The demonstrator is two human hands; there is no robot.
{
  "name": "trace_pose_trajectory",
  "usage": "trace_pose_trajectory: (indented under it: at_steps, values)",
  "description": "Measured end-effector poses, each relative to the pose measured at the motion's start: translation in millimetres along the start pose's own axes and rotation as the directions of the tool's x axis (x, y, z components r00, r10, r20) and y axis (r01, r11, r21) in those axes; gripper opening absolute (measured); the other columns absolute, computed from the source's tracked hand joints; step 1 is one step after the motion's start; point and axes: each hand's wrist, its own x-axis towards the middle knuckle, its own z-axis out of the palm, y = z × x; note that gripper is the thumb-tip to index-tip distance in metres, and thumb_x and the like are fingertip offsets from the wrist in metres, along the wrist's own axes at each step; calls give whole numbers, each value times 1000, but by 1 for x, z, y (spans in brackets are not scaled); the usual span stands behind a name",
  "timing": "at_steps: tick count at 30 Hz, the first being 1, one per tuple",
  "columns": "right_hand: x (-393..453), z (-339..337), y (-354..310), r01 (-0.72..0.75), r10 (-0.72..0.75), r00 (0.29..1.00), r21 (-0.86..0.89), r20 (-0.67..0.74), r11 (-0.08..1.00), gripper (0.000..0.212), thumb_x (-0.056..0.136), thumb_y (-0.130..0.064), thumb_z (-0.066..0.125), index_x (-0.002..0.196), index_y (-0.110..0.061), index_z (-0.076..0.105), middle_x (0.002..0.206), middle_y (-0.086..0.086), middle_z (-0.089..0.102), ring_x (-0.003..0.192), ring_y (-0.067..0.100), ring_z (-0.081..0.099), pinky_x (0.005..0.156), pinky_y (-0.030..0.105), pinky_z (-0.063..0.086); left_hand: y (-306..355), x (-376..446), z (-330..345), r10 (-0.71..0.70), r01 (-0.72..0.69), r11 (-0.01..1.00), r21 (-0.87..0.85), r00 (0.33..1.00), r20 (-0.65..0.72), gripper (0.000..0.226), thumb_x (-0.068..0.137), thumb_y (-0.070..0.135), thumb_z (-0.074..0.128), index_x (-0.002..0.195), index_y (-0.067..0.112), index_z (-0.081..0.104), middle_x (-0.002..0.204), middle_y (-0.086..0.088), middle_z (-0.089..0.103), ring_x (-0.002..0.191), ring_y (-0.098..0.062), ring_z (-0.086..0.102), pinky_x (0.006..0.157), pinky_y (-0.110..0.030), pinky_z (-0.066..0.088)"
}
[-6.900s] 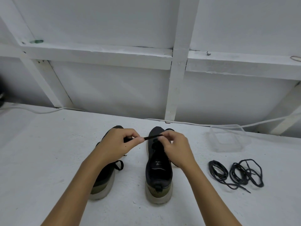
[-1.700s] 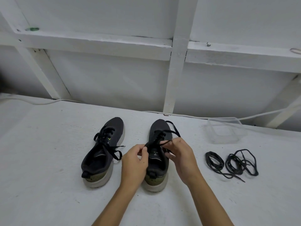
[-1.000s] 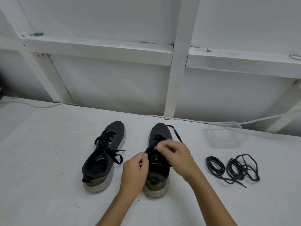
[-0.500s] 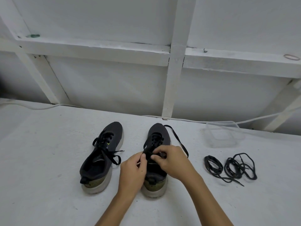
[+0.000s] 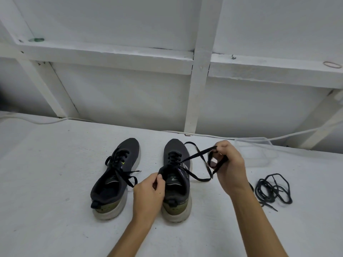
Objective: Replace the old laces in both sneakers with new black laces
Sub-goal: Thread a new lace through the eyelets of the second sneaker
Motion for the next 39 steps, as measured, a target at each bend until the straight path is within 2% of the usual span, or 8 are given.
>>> trace_pose_trajectory:
  at_steps: [5, 10, 13, 23, 27, 30, 35, 39]
  values:
    - [-5, 10, 18, 34, 51, 992, -638, 115, 770, 37, 86, -44, 75, 76, -12, 59, 60, -7, 60, 59, 10, 55, 52, 17, 42, 5, -1, 1, 24, -23, 998, -59, 999, 31, 25, 95, 15, 57, 70, 17, 60, 54, 7, 53, 55, -10, 55, 51, -16, 38]
    - [-10, 21, 47, 237, 70, 953, -871, 294, 429, 21, 89, -44, 73, 110, -40, 70, 64, -14, 58, 65, 2, 56, 62, 18, 45, 6, 0, -1, 42, -38, 997, -68, 998, 55, 19, 96, 14, 58, 82, 20, 69, 64, 10, 63, 67, -9, 67, 57, -18, 50]
    - [-10, 24, 50, 295, 85, 938, -903, 336, 313, 10, 96, -42, 64, 101, -37, 72, 63, -16, 57, 65, 2, 55, 61, 22, 43, 5, 0, -1, 55, -53, 998, -43, 997, 61, 19, 95, 15, 59, 79, 21, 68, 62, 10, 61, 65, -10, 65, 56, -19, 48]
    - [-10, 18, 57, 257, -47, 957, -761, 287, 596, 12, 97, -22, 63, 89, -29, 70, 85, -14, 69, 80, 5, 62, 70, 16, 47, 4, -2, 2, 22, -21, 999, 26, 1000, -19, 26, 92, 15, 61, 67, 20, 56, 55, 5, 53, 54, -13, 56, 51, -27, 41]
    - [-5, 13, 46, 289, -217, 957, -712, 193, 640, 22, 96, -10, 64, 96, -30, 74, 95, -20, 72, 93, 2, 64, 69, 11, 45, 4, 2, -2, -39, 40, 998, -38, 999, 13, 13, 92, 15, 63, 97, 27, 66, 83, 18, 67, 78, 4, 65, 71, -25, 55]
    - [1, 13, 33, 325, -294, 942, -660, 162, 677, 32, 97, -7, 63, 96, -38, 70, 98, -22, 72, 96, 5, 66, 70, 15, 48, 4, 4, -3, 104, -103, 995, -14, 988, 115, 38, 93, 18, 63, 129, 30, 60, 108, 21, 65, 100, 6, 60, 85, -18, 50]
    - [13, 17, 22, 382, -348, 911, -768, 221, 514, 20, 97, -11, 64, 98, -28, 74, 95, -36, 66, 95, 8, 62, 73, 14, 42, 9, 25, 3, 332, -356, 914, 192, 932, 148, 28, 85, 24, 75, 113, 28, 73, 108, 16, 67, 99, -9, 59, 79, -27, 51]
    - [23, 14, 29, 266, -291, 940, -919, 179, 292, 16, 97, -17, 64, 105, -27, 74, 110, -15, 64, 107, 16, 53, 80, 28, 40, 24, 35, 4, 328, -336, 926, 174, 942, 69, 6, 86, 20, 69, 89, 26, 69, 91, 17, 66, 87, -11, 57, 73, -27, 49]
